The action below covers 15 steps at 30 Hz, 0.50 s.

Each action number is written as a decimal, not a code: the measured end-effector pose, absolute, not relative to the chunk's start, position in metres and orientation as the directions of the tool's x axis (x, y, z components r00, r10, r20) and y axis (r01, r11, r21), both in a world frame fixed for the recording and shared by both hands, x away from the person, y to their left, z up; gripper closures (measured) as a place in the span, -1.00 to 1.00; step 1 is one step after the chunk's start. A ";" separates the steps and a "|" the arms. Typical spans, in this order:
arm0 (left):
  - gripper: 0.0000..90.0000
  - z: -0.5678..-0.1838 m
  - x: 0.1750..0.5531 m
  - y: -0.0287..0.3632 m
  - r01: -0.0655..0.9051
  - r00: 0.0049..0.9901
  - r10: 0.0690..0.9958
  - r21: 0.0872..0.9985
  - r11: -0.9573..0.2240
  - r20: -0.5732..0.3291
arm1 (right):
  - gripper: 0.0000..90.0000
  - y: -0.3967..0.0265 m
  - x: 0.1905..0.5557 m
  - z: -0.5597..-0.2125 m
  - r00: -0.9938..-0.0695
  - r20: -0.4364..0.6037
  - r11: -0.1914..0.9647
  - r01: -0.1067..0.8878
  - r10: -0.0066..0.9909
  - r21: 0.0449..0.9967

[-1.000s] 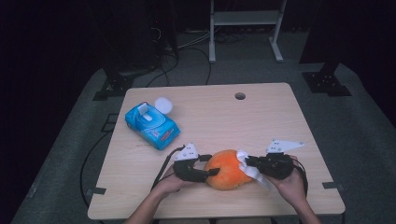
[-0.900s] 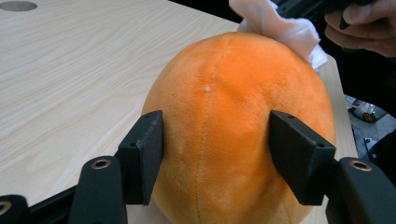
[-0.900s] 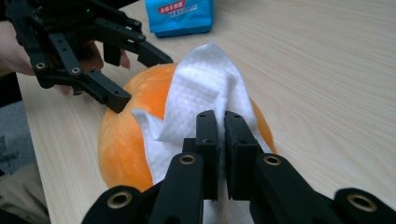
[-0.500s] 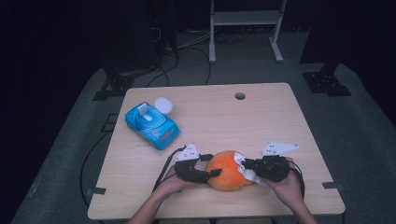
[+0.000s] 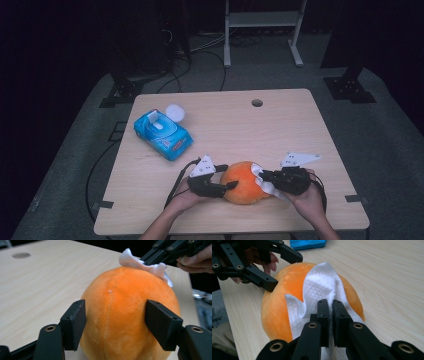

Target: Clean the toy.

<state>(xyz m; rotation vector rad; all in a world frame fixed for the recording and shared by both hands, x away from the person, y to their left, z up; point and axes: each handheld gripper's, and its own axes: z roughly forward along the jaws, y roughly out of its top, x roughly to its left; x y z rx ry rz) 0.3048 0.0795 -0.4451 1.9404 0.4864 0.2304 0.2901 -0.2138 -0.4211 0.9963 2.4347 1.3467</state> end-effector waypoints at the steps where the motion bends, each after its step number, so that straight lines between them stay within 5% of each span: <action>1: -0.16 -0.444 0.303 0.079 0.229 0.897 0.437 0.914 -0.336 -0.064 | 0.88 -0.215 0.291 -0.422 -0.757 0.154 0.362 0.467 0.635 0.807; 7: 0.14 -0.447 0.304 0.081 0.301 0.889 0.431 0.906 -0.297 -0.154 | 0.88 -0.216 0.291 -0.422 -0.751 0.169 0.357 0.483 0.638 0.799; 15: 0.16 -0.449 0.306 0.085 0.324 0.889 0.421 0.896 -0.302 -0.179 | 0.89 -0.225 0.295 -0.420 -0.729 0.169 0.347 0.500 0.663 0.794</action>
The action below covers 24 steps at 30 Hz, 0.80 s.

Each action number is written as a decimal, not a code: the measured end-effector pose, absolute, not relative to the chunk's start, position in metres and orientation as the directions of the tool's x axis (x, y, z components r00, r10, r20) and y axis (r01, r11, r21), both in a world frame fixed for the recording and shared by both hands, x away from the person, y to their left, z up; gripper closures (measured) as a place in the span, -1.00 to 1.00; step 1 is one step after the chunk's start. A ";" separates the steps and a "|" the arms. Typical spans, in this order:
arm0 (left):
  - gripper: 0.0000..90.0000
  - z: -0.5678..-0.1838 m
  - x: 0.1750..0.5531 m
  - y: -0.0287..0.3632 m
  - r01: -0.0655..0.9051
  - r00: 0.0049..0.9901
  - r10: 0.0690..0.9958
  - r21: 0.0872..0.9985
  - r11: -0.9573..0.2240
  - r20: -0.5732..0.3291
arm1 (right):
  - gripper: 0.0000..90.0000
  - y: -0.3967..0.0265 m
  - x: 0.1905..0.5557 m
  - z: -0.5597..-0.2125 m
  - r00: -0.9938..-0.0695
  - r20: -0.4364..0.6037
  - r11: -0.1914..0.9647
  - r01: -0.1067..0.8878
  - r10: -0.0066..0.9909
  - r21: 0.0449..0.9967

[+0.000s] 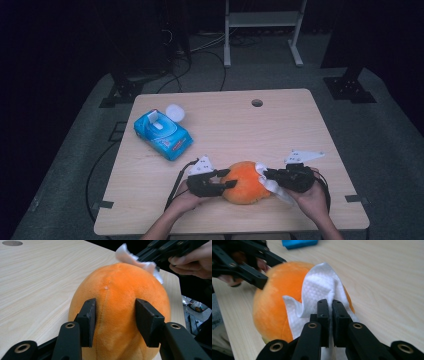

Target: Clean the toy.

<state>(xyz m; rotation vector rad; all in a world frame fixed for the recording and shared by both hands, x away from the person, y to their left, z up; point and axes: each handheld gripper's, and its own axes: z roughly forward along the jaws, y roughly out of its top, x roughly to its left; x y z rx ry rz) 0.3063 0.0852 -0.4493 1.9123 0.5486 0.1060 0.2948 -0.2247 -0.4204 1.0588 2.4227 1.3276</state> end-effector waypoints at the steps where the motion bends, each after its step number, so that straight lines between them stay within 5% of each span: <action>1: 0.15 -0.449 0.307 0.086 0.324 0.889 0.421 0.898 -0.298 -0.181 | 0.89 -0.223 0.293 -0.418 -0.737 0.157 0.347 0.481 0.657 0.805; 24: 0.10 -0.451 0.306 0.083 0.317 0.888 0.424 0.904 -0.288 -0.177 | 0.89 -0.218 0.295 -0.417 -0.747 0.156 0.361 0.479 0.646 0.800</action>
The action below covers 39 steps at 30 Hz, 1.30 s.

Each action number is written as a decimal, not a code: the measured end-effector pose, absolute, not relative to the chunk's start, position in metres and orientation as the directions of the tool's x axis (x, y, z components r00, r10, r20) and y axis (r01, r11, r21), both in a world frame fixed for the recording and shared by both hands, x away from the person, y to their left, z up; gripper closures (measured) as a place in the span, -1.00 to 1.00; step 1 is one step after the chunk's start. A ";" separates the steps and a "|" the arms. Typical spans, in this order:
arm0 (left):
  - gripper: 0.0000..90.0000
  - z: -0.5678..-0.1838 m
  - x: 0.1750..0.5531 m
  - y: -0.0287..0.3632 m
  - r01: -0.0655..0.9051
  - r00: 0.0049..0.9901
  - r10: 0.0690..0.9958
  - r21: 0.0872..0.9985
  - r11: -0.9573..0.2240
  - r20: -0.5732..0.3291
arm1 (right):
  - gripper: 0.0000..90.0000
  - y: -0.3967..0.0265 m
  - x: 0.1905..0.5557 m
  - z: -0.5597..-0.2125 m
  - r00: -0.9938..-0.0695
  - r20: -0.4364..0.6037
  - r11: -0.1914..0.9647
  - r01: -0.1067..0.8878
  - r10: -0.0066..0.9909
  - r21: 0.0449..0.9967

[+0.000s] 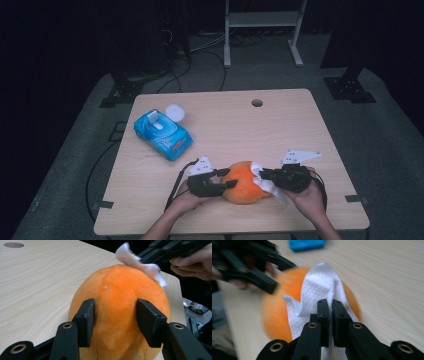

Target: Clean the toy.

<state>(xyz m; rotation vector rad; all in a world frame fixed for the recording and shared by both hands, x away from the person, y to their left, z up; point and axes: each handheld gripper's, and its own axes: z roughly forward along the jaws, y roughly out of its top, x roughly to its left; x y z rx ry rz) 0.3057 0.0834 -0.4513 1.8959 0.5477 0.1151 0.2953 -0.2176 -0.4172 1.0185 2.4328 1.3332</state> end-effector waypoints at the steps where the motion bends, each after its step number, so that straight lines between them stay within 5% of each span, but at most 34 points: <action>1: 0.10 -0.451 0.306 0.083 0.318 0.888 0.424 0.903 -0.288 -0.177 | 0.89 -0.221 0.296 -0.419 -0.735 0.162 0.354 0.493 0.658 0.795; 9: 0.10 -0.452 0.306 0.083 0.319 0.888 0.426 0.901 -0.294 -0.175 | 0.88 -0.208 0.288 -0.403 -0.776 0.140 0.343 0.423 0.615 0.839; 16: 0.11 -0.453 0.308 0.085 0.330 0.884 0.429 0.897 -0.292 -0.186 | 0.88 -0.227 0.302 -0.421 -0.709 0.169 0.334 0.511 0.684 0.792; 20: 0.11 -0.453 0.309 0.084 0.333 0.881 0.434 0.897 -0.291 -0.186 | 0.88 -0.224 0.298 -0.411 -0.728 0.181 0.293 0.473 0.662 0.831; 29: 0.09 -0.455 0.314 0.089 0.355 0.865 0.458 0.895 -0.270 -0.205 | 0.88 -0.223 0.302 -0.418 -0.722 0.173 0.329 0.498 0.670 0.803; 35: 0.08 -0.455 0.317 0.092 0.377 0.855 0.465 0.890 -0.256 -0.229 | 0.88 -0.209 0.285 -0.409 -0.806 0.159 0.384 0.432 0.570 0.816; 39: 0.08 -0.454 0.316 0.091 0.370 0.857 0.466 0.891 -0.264 -0.218 | 0.88 -0.219 0.294 -0.418 -0.769 0.165 0.391 0.482 0.617 0.784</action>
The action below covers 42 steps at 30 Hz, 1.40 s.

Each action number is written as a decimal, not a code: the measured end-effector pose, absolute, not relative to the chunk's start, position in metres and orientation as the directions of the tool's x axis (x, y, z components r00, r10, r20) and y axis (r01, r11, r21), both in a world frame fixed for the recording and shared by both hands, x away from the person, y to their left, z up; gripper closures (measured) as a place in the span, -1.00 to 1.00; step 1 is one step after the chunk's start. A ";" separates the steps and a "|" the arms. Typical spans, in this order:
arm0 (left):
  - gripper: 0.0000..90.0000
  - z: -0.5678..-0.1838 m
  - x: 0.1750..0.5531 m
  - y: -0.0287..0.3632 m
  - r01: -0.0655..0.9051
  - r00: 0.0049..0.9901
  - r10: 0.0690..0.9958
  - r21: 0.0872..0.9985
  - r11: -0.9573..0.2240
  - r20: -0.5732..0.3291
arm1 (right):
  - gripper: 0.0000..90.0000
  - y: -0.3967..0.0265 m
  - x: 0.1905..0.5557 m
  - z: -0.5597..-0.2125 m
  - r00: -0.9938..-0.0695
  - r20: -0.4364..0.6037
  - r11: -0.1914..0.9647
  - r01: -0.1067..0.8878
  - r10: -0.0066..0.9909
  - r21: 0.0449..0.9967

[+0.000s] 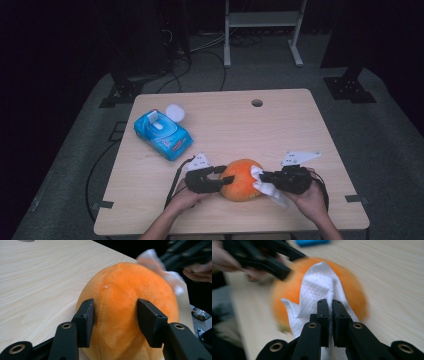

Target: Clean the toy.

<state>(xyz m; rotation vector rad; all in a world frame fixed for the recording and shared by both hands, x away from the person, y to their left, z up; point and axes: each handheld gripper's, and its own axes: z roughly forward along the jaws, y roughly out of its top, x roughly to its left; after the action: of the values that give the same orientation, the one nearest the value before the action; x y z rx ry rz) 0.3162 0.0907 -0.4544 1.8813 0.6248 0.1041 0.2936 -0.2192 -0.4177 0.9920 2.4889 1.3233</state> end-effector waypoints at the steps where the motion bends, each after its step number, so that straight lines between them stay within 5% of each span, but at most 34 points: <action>1: 0.08 -0.455 0.316 0.091 0.376 0.855 0.467 0.890 -0.260 -0.225 | 0.88 -0.224 0.295 -0.419 -0.749 0.156 0.393 0.499 0.644 0.772; 8: 0.08 -0.454 0.315 0.087 0.363 0.864 0.456 0.892 -0.269 -0.214 | 0.88 -0.216 0.290 -0.404 -0.774 0.171 0.339 0.450 0.610 0.826; 14: -0.08 -0.451 0.314 0.088 0.385 0.874 0.407 0.891 -0.240 -0.267 | 0.88 -0.213 0.293 -0.417 -0.781 0.190 0.399 0.493 0.595 0.773; 23: 0.03 -0.447 0.300 0.075 0.246 0.930 0.350 0.903 -0.351 -0.118 | 0.89 -0.189 0.277 -0.399 -0.818 0.074 0.418 0.367 0.570 0.831; 32: 0.04 -0.447 0.300 0.073 0.232 0.935 0.338 0.903 -0.360 -0.106 | 0.89 -0.224 0.295 -0.415 -0.727 0.156 0.342 0.487 0.669 0.804; 42: 0.05 -0.448 0.300 0.074 0.227 0.942 0.319 0.901 -0.369 -0.107 | 0.89 -0.207 0.295 -0.412 -0.762 0.163 0.342 0.457 0.627 0.821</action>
<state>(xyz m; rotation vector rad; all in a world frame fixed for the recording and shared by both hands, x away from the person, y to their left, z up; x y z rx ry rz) 0.3004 0.0742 -0.4483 1.9671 0.3933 0.1019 0.2948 -0.2074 -0.4118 0.9896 2.4188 1.3883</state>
